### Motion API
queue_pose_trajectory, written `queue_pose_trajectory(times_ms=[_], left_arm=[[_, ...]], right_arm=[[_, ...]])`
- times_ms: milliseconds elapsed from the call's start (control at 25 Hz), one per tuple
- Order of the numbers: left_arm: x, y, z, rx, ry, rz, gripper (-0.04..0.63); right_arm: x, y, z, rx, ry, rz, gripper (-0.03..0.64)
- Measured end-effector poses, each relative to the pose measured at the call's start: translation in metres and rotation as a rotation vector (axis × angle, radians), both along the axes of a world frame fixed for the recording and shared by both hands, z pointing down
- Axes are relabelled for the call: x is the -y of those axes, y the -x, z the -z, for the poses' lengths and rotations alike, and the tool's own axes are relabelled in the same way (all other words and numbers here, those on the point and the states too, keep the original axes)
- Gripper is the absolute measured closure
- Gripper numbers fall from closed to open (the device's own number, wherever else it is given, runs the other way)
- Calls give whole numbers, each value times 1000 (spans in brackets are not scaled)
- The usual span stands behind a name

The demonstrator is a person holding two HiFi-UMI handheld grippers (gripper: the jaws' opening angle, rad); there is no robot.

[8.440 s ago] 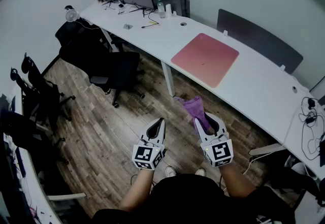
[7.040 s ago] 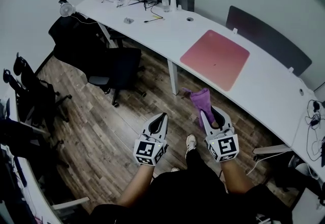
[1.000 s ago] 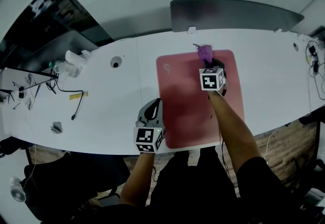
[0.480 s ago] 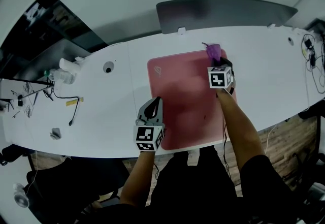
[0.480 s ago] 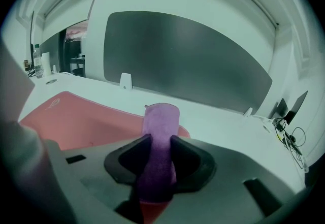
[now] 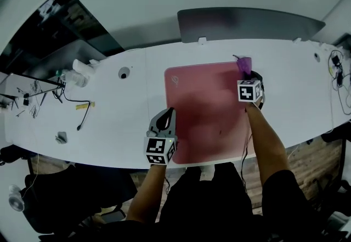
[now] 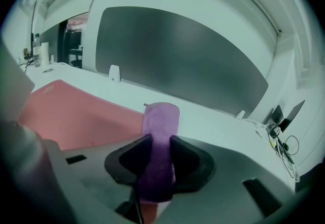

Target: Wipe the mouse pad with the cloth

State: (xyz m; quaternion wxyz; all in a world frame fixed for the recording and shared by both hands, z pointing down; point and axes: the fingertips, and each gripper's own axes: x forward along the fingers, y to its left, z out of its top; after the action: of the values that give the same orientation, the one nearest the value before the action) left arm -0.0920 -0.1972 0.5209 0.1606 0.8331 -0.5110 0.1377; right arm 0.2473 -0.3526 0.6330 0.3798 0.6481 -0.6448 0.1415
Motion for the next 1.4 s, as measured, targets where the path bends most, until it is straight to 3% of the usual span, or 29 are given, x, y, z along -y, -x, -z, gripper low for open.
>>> queue_pose_trajectory(times_ms=[240, 480, 880, 1240, 1400], left_arm=[[7, 25, 8, -9, -16, 61, 574], [2, 42, 5, -31, 1, 88, 574], [-10, 64, 6, -36, 0, 104, 574], [-20, 83, -8, -25, 28, 106, 574], [-20, 89, -13, -19, 35, 99, 574]], right_arm=[[0, 17, 17, 82, -60, -3, 495], [-13, 98, 50, 205, -141, 68, 497], [-53, 219, 51, 305, -81, 249, 497], [-91, 314, 32, 380, -6, 333, 497], [-98, 339, 20, 368, 29, 339, 497]])
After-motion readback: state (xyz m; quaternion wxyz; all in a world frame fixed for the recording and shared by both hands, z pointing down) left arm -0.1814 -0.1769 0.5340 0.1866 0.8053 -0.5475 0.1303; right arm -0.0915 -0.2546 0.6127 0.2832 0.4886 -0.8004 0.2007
